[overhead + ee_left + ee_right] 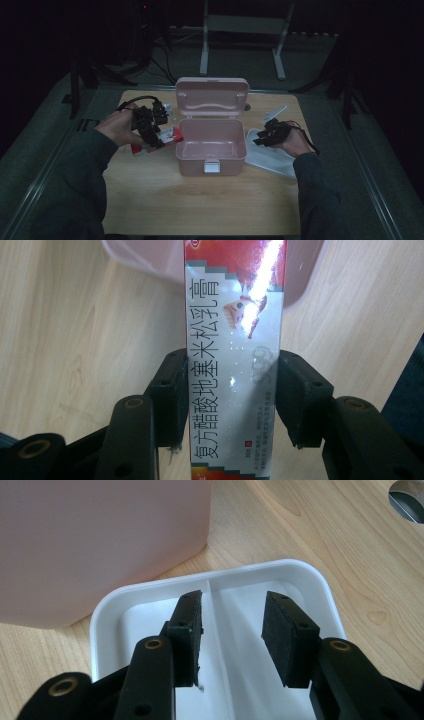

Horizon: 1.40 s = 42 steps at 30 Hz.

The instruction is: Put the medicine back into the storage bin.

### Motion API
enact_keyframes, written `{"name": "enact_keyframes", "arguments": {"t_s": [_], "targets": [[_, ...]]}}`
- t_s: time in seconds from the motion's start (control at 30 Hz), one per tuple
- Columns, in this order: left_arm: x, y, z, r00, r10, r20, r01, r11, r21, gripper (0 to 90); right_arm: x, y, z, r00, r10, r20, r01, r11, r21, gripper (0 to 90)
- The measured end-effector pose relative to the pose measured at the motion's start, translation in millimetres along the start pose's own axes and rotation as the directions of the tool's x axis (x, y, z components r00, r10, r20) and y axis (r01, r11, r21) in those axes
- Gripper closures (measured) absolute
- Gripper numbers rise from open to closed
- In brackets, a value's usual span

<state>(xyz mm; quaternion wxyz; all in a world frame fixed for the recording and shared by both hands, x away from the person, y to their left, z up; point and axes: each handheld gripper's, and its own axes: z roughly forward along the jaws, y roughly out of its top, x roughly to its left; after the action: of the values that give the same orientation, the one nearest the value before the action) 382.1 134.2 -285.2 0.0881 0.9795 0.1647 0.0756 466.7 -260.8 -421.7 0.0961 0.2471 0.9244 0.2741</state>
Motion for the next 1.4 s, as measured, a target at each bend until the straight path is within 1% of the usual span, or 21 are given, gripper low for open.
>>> {"name": "enact_keyframes", "arguments": {"t_s": [0.07,0.2,0.27,0.37,0.43,0.47,0.53,0.57,0.6,0.7,0.77,0.97,1.03,1.1,1.13,1.2,1.23,1.27,1.3,1.33,1.4], "targets": [[-1.2,6.5,0.5,0.9999,0.009,0.012,-0.009,0.9999,-0.007,50.6,-0.4,-0.2,-0.6,1.0,0.001,0.001,-0.001,1.0,-0.003,59.3],[-3.0,18.2,0.6,0.9994,0.034,0.005,-0.034,0.9994,0.003,50.7,-0.9,-1.0,-1.6,1.0,0.003,0.002,-0.003,1.0,-0.002,59.3],[-3.6,24.6,0.3,0.9989,0.043,0.017,-0.043,0.999,-0.008,50.6,-1.3,-1.6,-2.0,1.0,0.003,0.002,-0.003,1.0,-0.001,59.3],[-5.4,33.5,1.0,0.998,0.063,0.0,-0.063,0.998,0.008,50.6,-1.3,-2.3,-2.5,1.0,0.003,0.001,-0.003,1.0,0.0,59.3],[-5.9,38.7,1.4,0.9977,0.068,0.004,-0.068,0.9977,0.008,50.7,-1.7,-2.8,-2.9,1.0,0.005,0.001,-0.005,1.0,0.0,59.3],[-6.0,42.3,1.7,0.9969,0.078,0.009,-0.078,0.9969,0.009,50.6,-1.9,-3.0,-3.0,1.0,0.004,0.001,-0.004,1.0,0.0,59.3],[-6.6,48.6,2.4,0.9955,0.095,0.004,-0.095,0.9954,0.014,50.7,-1.9,-3.1,-3.5,1.0,0.004,0.002,-0.004,1.0,0.0,59.4],[-7.0,51.1,2.6,0.9951,0.099,0.007,-0.099,0.995,0.016,50.7,-1.9,-3.1,-3.6,1.0,0.003,0.001,-0.003,1.0,0.001,59.4],[-7.6,55.1,3.3,0.9935,0.114,0.011,-0.114,0.9934,0.014,50.7,-2.0,-3.2,-3.6,1.0,0.003,0.001,-0.003,1.0,0.002,59.4],[-8.7,62.9,6.7,0.9913,0.127,0.035,-0.127,0.9919,0.006,50.7,-2.3,-3.3,-4.3,1.0,0.003,0.0,-0.003,1.0,0.002,59.3],[-9.6,68.5,10.6,0.9897,0.141,0.025,-0.142,0.9896,0.024,50.7,-2.7,-3.4,-4.8,1.0,0.001,0.001,-0.001,1.0,0.003,59.3],[-10.3,83.5,12.4,0.9836,0.175,0.044,-0.175,0.9845,0.007,50.7,-3.5,-4.8,-6.1,1.0,0.006,0.001,-0.006,1.0,0.003,59.4],[-11.7,87.2,13.2,0.9805,0.192,0.042,-0.192,0.9813,0.007,50.7,-3.5,-5.1,-6.5,1.0,0.004,0.002,-0.004,1.0,0.003,59.4],[-14.1,92.0,14.0,0.9746,0.217,0.056,-0.217,0.9761,0.004,50.8,-3.6,-5.3,-6.9,1.0,0.005,0.002,-0.005,1.0,0.003,59.4],[-15.1,93.5,14.3,0.973,0.223,0.058,-0.224,0.9746,0.001,50.8,-4.1,-5.6,-7.0,1.0,0.001,0.002,-0.001,1.0,0.003,59.5],[-14.6,97.8,15.6,0.97,0.231,0.075,-0.231,0.9729,-0.011,50.8,-4.2,-5.7,-7.0,1.0,0.006,0.002,-0.006,1.0,0.003,59.5],[-13.6,99.0,16.0,0.9695,0.23,0.085,-0.23,0.9732,-0.012,50.8,-4.2,-5.6,-7.2,1.0,0.007,0.001,-0.007,1.0,0.002,59.5],[-12.9,100.6,18.2,0.9691,0.228,0.093,-0.227,0.9736,-0.023,50.8,-4.0,-5.6,-7.2,1.0,0.007,0.001,-0.007,1.0,0.001,59.5],[-12.8,102.0,20.5,0.9686,0.228,0.1,-0.227,0.9737,-0.021,50.8,-3.7,-5.5,-7.0,1.0,0.006,0.003,-0.006,1.0,0.003,59.5],[-12.8,103.4,22.2,0.9668,0.235,0.1,-0.235,0.9719,-0.013,50.9,-3.7,-5.4,-6.9,1.0,0.006,0.002,-0.006,1.0,0.004,59.5],[-13.6,105.4,25.8,0.965,0.239,0.109,-0.239,0.9709,-0.007,50.9,-4.0,-5.3,-6.9,1.0,0.007,0.001,-0.007,1.0,0.004,59.5]]}}
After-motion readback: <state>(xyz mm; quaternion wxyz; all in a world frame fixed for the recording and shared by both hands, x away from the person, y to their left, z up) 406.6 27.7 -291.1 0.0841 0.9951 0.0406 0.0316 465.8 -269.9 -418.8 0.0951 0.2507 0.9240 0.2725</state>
